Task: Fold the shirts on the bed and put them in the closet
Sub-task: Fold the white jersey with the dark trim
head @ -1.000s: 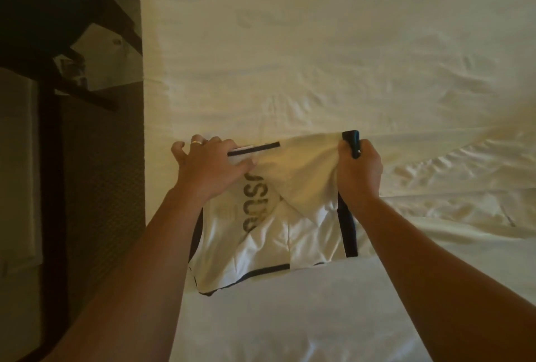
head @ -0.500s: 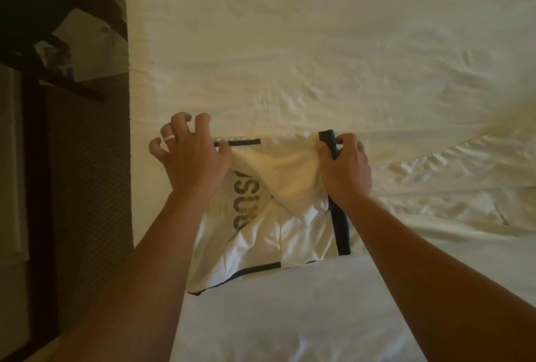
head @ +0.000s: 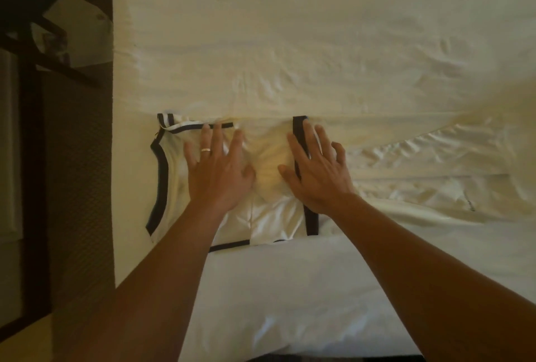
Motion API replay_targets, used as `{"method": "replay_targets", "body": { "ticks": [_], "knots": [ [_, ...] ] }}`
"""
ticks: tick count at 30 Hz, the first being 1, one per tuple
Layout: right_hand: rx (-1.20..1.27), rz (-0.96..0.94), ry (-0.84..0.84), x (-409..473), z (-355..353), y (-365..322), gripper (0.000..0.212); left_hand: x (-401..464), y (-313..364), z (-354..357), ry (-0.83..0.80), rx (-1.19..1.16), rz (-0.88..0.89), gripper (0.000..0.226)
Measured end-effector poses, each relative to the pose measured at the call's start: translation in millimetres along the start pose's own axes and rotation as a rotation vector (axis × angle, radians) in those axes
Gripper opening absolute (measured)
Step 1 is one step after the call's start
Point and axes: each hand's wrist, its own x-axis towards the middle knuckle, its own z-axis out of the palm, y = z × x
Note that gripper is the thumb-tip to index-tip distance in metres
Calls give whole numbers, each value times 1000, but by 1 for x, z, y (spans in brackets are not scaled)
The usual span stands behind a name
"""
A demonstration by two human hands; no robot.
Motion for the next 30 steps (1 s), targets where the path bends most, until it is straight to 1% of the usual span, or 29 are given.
{"method": "replay_targets", "body": {
  "ticks": [1, 3, 4, 6, 9, 11, 15, 18, 21, 25, 28, 30],
  "knots": [
    [0, 6, 10, -7, -8, 15, 71, -7, 15, -2, 35, 7, -24, 74],
    [-2, 60, -2, -14, -14, 40, 66, -19, 37, -1, 103, 35, -2, 69],
    [0, 83, 6, -21, -20, 60, 63, -28, 58, 1, 150, 47, 42, 64],
    [1, 132, 37, -32, -32, 100, 56, -45, 103, 13, 192, 48, 139, 54],
    [-30, 160, 49, -44, -48, 168, 47, -65, 185, 35, 148, -13, 261, 50],
    [-38, 176, 48, -45, -57, 207, 44, -71, 232, 50, 69, -54, 326, 49],
    [-70, 185, 93, -45, -75, 287, 37, -77, 331, 70, -11, -145, 378, 48],
    [-58, 197, 128, -41, -83, 325, 38, -78, 383, 78, -22, -144, 414, 50],
    [-37, 196, 115, -34, -87, 342, 40, -79, 414, 82, 6, -113, 446, 51],
    [48, 188, 61, -26, -88, 354, 42, -75, 439, 91, 79, -109, 476, 38],
    [129, 229, 27, -21, -90, 358, 31, -72, 448, 97, 105, -134, 511, 28],
    [190, 258, -7, -20, -93, 357, 23, -71, 446, 96, 97, -236, 490, 20]
  ]
}}
